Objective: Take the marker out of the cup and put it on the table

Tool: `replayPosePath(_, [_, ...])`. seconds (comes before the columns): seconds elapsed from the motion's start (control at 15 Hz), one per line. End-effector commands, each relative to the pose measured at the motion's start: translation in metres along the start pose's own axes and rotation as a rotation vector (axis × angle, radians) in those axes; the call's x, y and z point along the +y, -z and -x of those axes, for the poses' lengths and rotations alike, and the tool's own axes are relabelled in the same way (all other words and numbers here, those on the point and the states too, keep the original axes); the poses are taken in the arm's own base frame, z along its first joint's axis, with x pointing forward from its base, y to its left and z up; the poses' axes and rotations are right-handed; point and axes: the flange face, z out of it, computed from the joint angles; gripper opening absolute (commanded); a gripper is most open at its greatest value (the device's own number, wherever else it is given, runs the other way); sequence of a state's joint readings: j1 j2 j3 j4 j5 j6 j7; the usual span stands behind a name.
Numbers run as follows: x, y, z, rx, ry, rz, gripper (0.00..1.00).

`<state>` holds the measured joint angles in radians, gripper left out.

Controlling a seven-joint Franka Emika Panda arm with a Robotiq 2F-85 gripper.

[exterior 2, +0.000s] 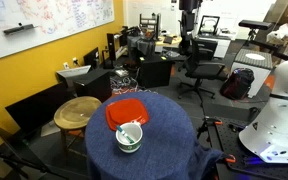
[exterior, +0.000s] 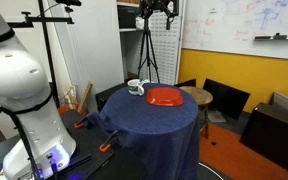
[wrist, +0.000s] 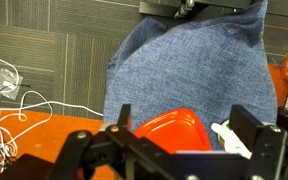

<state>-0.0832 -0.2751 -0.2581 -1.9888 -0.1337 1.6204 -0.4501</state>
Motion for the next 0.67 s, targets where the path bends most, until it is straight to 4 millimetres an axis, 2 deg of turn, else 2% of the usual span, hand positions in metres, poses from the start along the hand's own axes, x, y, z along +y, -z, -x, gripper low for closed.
replayPosePath(0.0, [0.0001,0.0005,-0.0001,-0.001,0.0,0.0,1.0])
replayPosePath(0.4, [-0.0004,0.0003,-0.0009,0.0,0.004,0.003,1.0])
replayPosePath(0.6, [-0.003,0.0024,-0.0091,0.041,0.014,0.031,1.0])
